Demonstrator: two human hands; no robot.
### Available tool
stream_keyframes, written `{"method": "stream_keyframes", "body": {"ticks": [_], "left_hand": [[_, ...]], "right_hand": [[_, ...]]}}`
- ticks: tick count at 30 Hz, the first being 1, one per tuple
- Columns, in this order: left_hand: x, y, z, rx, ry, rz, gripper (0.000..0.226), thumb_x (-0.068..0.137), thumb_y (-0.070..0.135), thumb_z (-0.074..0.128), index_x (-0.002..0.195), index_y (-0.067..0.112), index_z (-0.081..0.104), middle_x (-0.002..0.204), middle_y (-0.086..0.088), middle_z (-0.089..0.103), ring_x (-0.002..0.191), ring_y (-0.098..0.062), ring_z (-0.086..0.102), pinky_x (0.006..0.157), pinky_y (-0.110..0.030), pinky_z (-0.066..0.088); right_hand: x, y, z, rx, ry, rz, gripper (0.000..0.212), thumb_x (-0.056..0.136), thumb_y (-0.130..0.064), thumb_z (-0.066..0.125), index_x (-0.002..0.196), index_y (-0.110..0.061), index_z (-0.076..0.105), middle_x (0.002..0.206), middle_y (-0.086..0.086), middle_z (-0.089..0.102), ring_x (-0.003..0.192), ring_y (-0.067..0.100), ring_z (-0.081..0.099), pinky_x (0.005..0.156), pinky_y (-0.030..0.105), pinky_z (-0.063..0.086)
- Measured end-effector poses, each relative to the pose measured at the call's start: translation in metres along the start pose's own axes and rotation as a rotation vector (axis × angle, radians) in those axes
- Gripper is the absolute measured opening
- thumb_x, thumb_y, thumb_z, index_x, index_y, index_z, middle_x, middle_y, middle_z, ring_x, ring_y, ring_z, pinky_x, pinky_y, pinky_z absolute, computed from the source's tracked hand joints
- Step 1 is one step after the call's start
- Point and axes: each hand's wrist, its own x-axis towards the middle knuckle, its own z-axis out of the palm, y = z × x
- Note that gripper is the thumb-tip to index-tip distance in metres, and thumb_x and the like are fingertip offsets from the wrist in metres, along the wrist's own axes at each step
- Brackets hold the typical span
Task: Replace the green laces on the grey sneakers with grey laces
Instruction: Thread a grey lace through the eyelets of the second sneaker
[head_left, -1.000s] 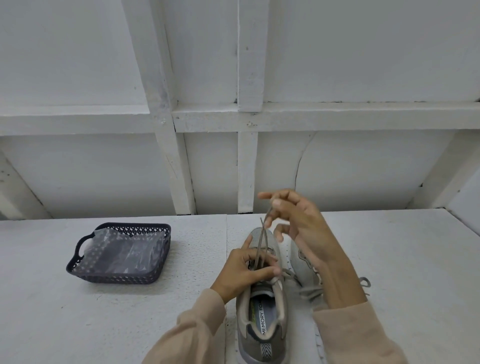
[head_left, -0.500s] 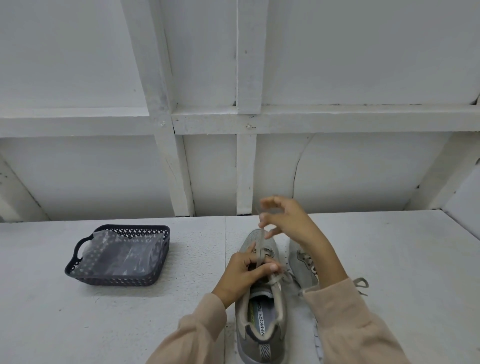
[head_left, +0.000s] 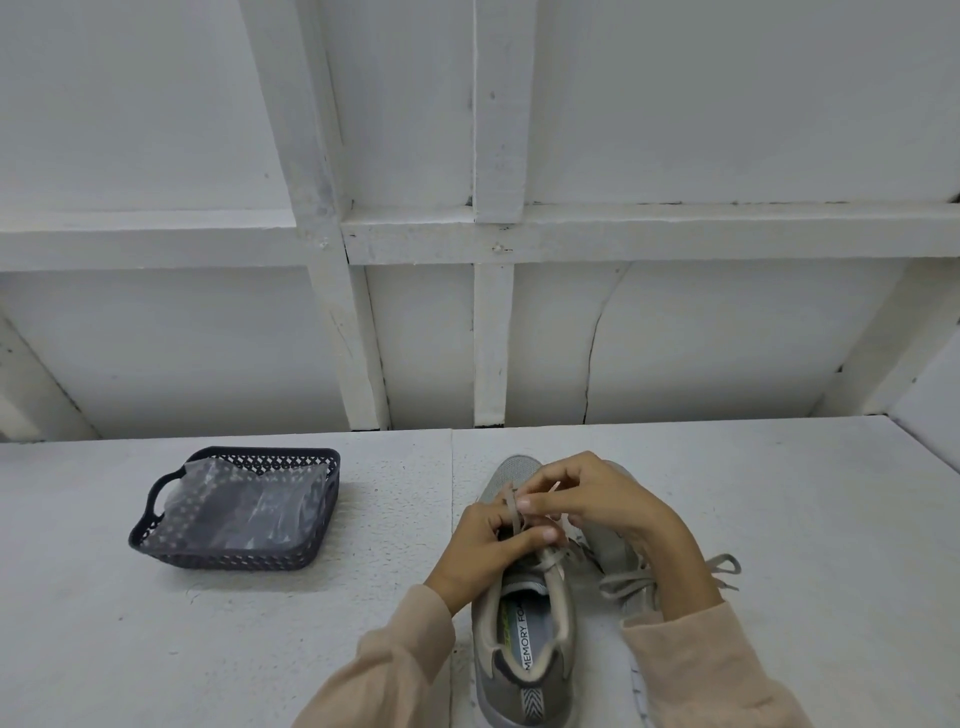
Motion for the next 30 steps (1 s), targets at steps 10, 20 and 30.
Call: {"method": "stream_keyframes", "body": {"ticks": [10, 20, 30], "left_hand": [[0.006, -0.011, -0.002, 0.027, -0.046, 0.019, 0.025, 0.083, 0.035, 0.07, 0.088, 0.013, 0.079, 0.09, 0.006, 0.076, 0.101, -0.001, 0.065, 0.12, -0.053, 0.015], [0.005, -0.007, -0.002, 0.023, -0.035, 0.019, 0.03, 0.081, 0.044, 0.068, 0.09, 0.017, 0.078, 0.09, 0.009, 0.076, 0.097, -0.009, 0.069, 0.122, -0.03, 0.005], [0.003, -0.003, -0.001, 0.049, -0.007, 0.025, 0.017, 0.081, 0.039, 0.068, 0.088, 0.027, 0.077, 0.094, 0.009, 0.076, 0.1, -0.008, 0.069, 0.123, -0.034, 0.007]], "right_hand": [[0.001, -0.016, -0.006, 0.184, 0.164, -0.113, 0.012, 0.088, -0.003, 0.058, 0.078, -0.005, 0.064, 0.067, -0.002, 0.062, 0.058, 0.012, 0.051, 0.047, 0.021, 0.03], [0.013, -0.036, -0.017, 0.237, 0.225, -0.116, 0.011, 0.091, -0.008, 0.056, 0.082, -0.011, 0.063, 0.077, 0.003, 0.066, 0.059, 0.014, 0.056, 0.046, 0.022, 0.032], [0.009, -0.029, -0.019, 0.312, 0.164, -0.078, 0.006, 0.097, -0.01, 0.051, 0.092, -0.011, 0.054, 0.095, 0.014, 0.074, 0.065, 0.017, 0.055, 0.048, 0.026, 0.033]]}}
